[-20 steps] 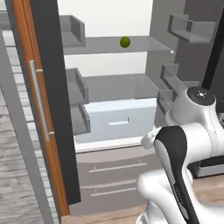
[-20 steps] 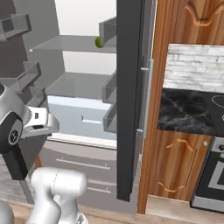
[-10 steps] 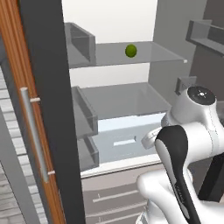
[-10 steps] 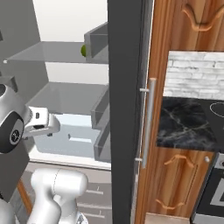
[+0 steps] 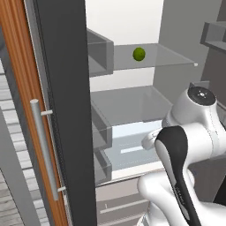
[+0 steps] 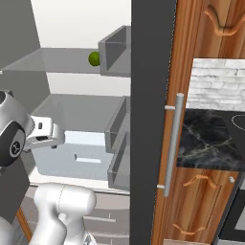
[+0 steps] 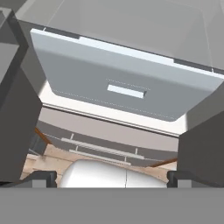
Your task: Grab the lemon and lime from the fridge, place them in the blender, close the lid, and turn on the blender to create a marinade.
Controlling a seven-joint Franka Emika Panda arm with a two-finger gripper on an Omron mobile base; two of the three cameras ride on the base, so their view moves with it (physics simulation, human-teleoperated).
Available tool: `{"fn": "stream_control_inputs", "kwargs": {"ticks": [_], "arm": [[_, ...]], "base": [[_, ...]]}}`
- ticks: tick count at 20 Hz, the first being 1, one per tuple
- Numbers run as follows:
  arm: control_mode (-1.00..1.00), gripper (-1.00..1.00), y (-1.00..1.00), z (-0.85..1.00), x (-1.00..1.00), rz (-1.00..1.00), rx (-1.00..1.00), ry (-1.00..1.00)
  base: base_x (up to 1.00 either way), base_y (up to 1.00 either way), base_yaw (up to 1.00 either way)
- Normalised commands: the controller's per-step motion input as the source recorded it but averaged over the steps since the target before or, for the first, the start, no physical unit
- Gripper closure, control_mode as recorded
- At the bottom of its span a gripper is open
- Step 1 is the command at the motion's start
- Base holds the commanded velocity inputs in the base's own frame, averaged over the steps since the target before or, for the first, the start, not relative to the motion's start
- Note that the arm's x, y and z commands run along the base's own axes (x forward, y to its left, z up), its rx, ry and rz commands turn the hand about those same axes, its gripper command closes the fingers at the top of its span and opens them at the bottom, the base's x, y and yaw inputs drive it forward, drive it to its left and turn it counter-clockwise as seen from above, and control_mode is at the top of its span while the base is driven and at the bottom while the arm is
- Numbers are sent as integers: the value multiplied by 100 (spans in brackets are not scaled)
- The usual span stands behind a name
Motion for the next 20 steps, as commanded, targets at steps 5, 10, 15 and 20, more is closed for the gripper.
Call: {"fn": "stream_control_inputs", "kwargs": {"ticks": [5,10,15,20], "arm": [[-100,-100,0,8,15,0,1,0],[-100,-100,0,82,88,1,4,-7],[-100,-100,0,96,84,-3,1,-15],[-100,-100,-17,37,54,-15,2,-3]], "base": [[53,13,-2],[0,0,0],[0,0,0],[0,0,0]]}}
